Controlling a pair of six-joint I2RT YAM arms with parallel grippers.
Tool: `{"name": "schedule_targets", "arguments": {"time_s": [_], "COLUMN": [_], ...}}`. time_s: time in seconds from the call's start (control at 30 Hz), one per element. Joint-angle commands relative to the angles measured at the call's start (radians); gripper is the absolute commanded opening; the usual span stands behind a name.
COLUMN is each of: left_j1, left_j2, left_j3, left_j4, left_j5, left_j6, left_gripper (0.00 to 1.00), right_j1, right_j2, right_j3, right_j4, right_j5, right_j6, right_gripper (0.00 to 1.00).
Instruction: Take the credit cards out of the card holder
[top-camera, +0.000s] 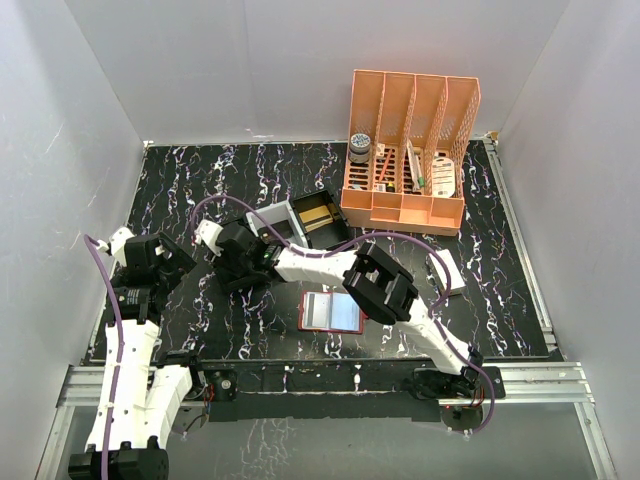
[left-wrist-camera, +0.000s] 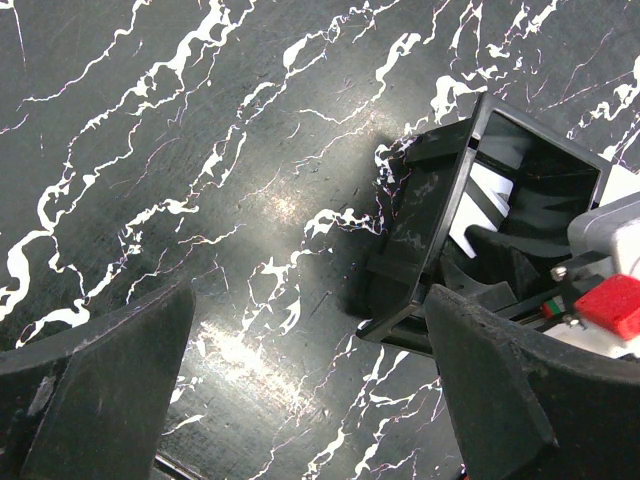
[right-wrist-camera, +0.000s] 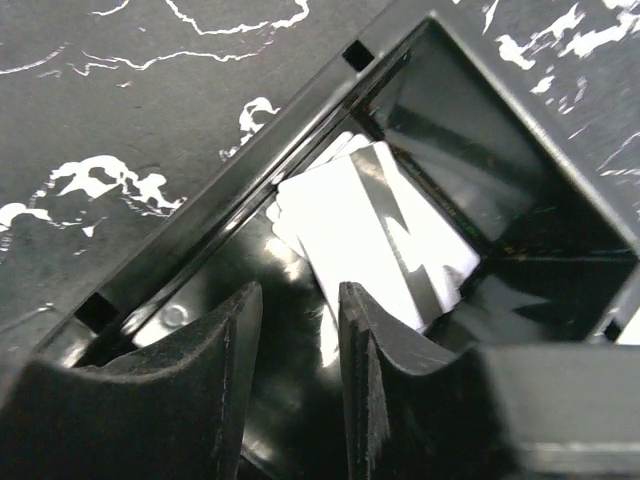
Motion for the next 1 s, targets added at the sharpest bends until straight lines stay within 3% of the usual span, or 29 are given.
{"name": "schedule_targets", "arguments": {"time_s": [0.0, 0.17, 0.3, 0.97], "left_j1": [0.004, 0.005, 0.005, 0.004], "left_j2": [-0.013, -0.011, -0.011, -0.010], "left_j3": [0.019, 0.018, 0.017, 0.015], "left_j4": [-0.011, -0.010, -0.007, -0.004], "left_j5": [-0.013, -0.009, -0.008, -0.001], "left_j6": [0.007, 0.007, 0.008, 0.013], "left_gripper": [0.99, 0.99, 0.99, 0.99], "right_j1": [-0.019, -0.019, -0.019, -0.015], "right_j2": [-0.075, -0.039, 0.018, 0.185], "right_j3": [0.045, 0.090, 0.177, 0.378], "right_j4": [-0.041, -0.122, -0.219, -0.389], "right_j5": [-0.072, -0.049, 0.020, 0.051], "right_j6": [0.251, 0.370, 0.417, 0.454], "right_gripper": [0.30, 0.11, 0.07, 0.06]}}
